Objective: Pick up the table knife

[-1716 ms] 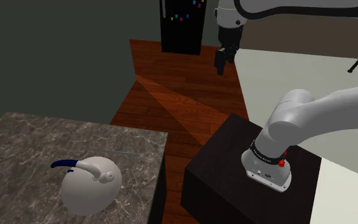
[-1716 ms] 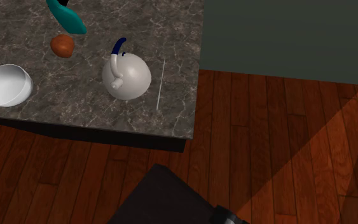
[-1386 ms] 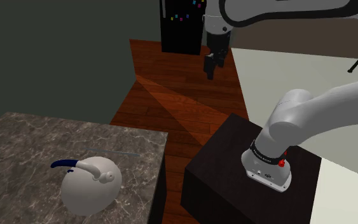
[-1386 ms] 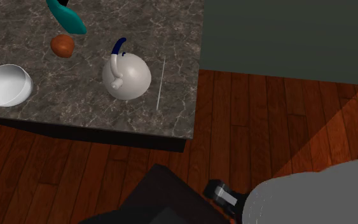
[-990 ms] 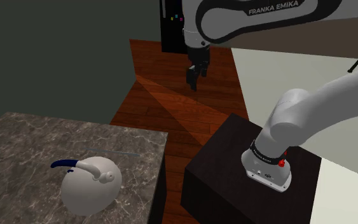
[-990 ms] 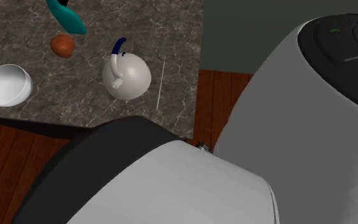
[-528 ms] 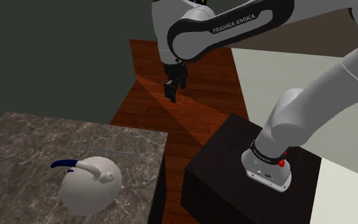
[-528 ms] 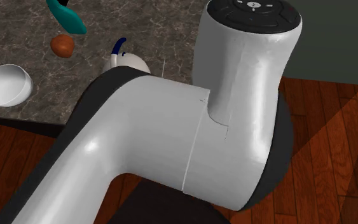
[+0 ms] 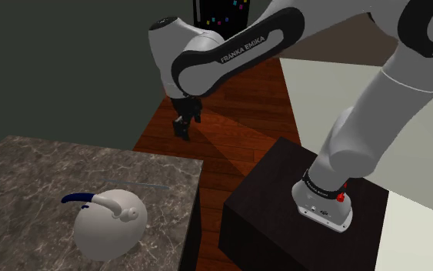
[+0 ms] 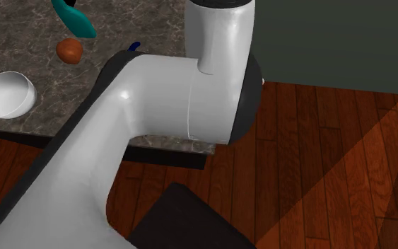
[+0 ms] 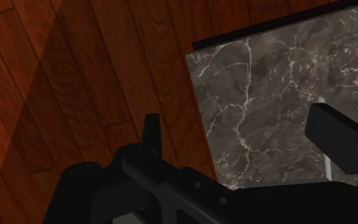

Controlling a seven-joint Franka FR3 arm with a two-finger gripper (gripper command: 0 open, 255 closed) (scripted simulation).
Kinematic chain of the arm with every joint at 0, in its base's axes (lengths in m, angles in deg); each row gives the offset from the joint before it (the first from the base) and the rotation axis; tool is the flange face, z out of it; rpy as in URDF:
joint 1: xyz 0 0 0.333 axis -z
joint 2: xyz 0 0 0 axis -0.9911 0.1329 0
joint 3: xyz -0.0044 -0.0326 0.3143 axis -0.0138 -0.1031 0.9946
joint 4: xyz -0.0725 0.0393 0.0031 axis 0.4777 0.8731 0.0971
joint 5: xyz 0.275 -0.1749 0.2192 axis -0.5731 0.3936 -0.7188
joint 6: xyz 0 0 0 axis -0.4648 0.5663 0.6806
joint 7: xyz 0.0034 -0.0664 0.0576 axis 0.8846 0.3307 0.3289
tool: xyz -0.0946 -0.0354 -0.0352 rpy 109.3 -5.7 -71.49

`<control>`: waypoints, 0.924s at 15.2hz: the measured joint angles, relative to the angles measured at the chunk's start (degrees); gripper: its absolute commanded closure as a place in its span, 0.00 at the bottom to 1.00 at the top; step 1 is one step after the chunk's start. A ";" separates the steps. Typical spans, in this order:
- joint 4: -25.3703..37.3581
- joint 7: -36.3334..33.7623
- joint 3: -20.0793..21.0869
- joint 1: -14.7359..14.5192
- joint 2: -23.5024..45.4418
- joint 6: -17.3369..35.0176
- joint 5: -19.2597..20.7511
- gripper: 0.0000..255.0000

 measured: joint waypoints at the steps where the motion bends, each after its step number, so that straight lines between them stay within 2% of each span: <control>1: 1.58 -0.88 0.61 -0.41 2.75 0.96 0.81 0.00; 7: 10.53 -3.73 2.50 -3.16 15.21 3.01 4.99 0.00; 14: 24.95 -6.86 3.14 -9.00 30.96 2.50 10.39 0.00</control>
